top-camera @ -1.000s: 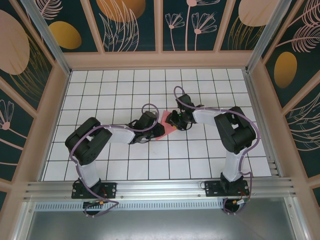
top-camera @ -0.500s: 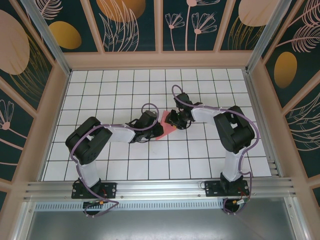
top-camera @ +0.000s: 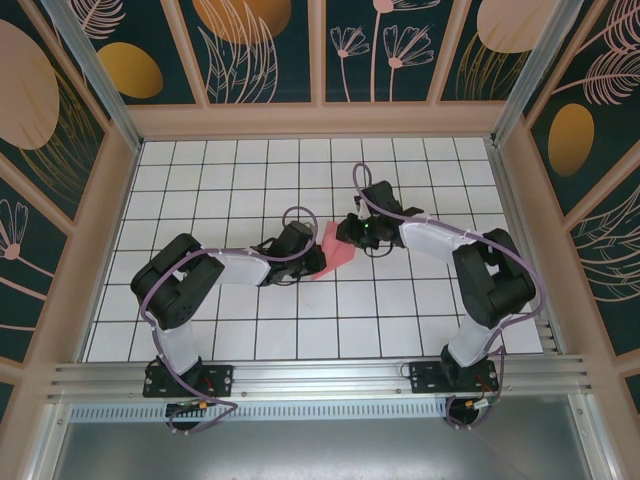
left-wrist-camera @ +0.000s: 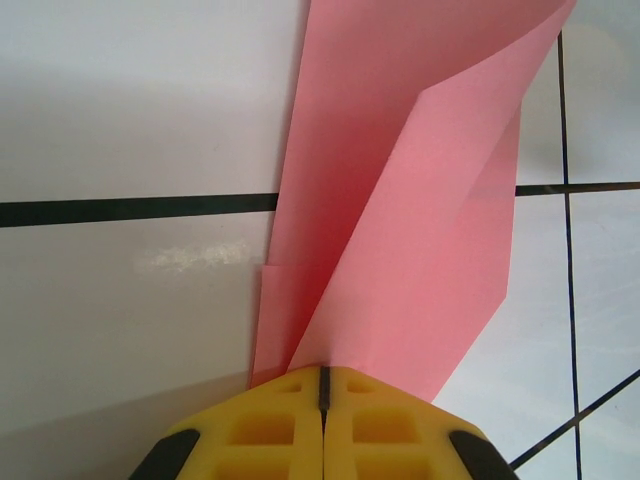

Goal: Fold a paper plane with a square sheet of paper (pick it up from the middle)

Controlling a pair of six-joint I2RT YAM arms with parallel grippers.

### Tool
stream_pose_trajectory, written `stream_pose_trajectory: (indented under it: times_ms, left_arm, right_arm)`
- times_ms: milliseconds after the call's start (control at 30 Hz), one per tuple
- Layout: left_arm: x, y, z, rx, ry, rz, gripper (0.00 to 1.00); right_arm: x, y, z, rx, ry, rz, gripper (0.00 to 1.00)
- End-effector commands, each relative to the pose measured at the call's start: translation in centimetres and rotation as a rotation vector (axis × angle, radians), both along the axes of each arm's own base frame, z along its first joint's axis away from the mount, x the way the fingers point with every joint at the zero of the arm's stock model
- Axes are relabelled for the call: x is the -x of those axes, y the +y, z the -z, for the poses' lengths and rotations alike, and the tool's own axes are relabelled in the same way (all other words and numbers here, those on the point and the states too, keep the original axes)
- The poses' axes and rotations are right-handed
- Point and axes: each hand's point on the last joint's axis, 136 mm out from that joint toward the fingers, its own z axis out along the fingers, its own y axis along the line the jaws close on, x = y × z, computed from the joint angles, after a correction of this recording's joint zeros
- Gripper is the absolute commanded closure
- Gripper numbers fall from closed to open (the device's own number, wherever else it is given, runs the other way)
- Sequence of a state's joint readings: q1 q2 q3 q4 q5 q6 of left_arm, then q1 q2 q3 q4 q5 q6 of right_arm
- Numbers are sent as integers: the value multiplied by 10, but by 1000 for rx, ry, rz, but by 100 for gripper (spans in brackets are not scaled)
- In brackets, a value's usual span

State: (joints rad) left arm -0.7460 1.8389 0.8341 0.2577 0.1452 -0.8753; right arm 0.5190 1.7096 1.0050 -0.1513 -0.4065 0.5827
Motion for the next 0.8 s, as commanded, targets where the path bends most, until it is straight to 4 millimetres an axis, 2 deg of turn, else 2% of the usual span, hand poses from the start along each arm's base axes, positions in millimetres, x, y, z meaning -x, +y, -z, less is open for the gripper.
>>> stream_pose_trajectory:
  times_ms: [0, 200, 467, 767]
  left_arm:
    - [28, 37, 48, -165, 147, -42, 92]
    - [26, 36, 46, -157, 146, -54, 94]
    - [28, 35, 45, -148, 149, -50, 95]
    - [29, 35, 46, -146, 152, -47, 95]
  right_arm:
    - [17, 12, 9, -62, -9, -114, 84]
    - [27, 20, 24, -112, -2, -186, 91]
    - [20, 22, 42, -114, 7, -201, 92]
    - [10, 25, 44, -146, -8, -201, 92]
